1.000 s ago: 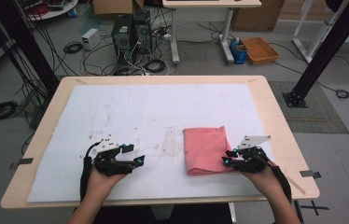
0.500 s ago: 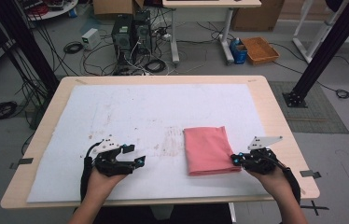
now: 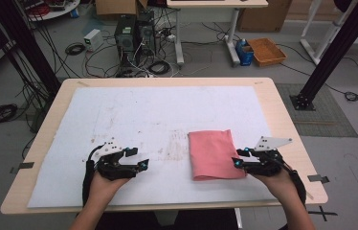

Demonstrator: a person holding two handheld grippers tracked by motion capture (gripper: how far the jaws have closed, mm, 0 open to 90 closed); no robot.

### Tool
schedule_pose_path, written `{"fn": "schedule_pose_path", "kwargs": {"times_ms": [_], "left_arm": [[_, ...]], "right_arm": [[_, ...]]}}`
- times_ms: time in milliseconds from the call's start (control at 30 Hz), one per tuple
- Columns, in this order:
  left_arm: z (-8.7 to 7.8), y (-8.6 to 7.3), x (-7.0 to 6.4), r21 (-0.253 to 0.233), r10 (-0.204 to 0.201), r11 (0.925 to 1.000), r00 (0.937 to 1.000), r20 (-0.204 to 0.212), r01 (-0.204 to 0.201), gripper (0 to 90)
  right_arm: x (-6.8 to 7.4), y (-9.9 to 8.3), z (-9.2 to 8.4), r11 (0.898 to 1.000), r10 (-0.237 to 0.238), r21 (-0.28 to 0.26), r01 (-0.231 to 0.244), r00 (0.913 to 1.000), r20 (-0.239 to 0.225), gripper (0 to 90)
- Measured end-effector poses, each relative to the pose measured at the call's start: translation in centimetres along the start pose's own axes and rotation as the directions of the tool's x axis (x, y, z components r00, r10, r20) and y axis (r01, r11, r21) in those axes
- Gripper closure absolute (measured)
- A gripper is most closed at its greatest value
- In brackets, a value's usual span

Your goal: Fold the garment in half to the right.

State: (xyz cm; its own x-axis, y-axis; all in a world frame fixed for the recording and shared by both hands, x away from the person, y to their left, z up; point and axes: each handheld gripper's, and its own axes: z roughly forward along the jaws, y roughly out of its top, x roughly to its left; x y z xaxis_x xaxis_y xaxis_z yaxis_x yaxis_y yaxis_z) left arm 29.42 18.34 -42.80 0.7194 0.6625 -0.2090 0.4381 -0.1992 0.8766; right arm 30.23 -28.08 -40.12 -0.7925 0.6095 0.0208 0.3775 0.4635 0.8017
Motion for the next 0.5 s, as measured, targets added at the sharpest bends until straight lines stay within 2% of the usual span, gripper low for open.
{"fn": "schedule_pose_path", "kwargs": {"times_ms": [100, 233, 400, 500], "left_arm": [[0.0, 0.0, -0.1, -0.003, 0.000, 1.0000, 1.0000, 0.002, 0.000, 30.7], [-0.1, 0.0, 0.0, -0.004, 0.003, 1.0000, 1.0000, -0.002, -0.003, 30.8], [-0.2, 0.0, 0.2, -0.004, 0.000, 1.0000, 1.0000, -0.007, 0.000, 30.8], [-0.2, 0.0, 0.2, -0.006, -0.003, 1.0000, 1.0000, -0.007, 0.003, 30.7]], "right_arm": [[1.3, 1.1, 1.7, 0.998, -0.047, -0.033, 0.046, 0.9985, -0.029, 52.9], [3.0, 2.1, 4.1, 0.998, -0.063, -0.028, 0.062, 0.9957, -0.067, 49.8], [5.3, 2.1, 6.5, 0.993, -0.109, 0.031, 0.112, 0.9908, -0.080, 48.2], [6.3, 1.5, 7.7, 0.981, -0.163, 0.096, 0.169, 0.9844, -0.067, 48.8]]}}
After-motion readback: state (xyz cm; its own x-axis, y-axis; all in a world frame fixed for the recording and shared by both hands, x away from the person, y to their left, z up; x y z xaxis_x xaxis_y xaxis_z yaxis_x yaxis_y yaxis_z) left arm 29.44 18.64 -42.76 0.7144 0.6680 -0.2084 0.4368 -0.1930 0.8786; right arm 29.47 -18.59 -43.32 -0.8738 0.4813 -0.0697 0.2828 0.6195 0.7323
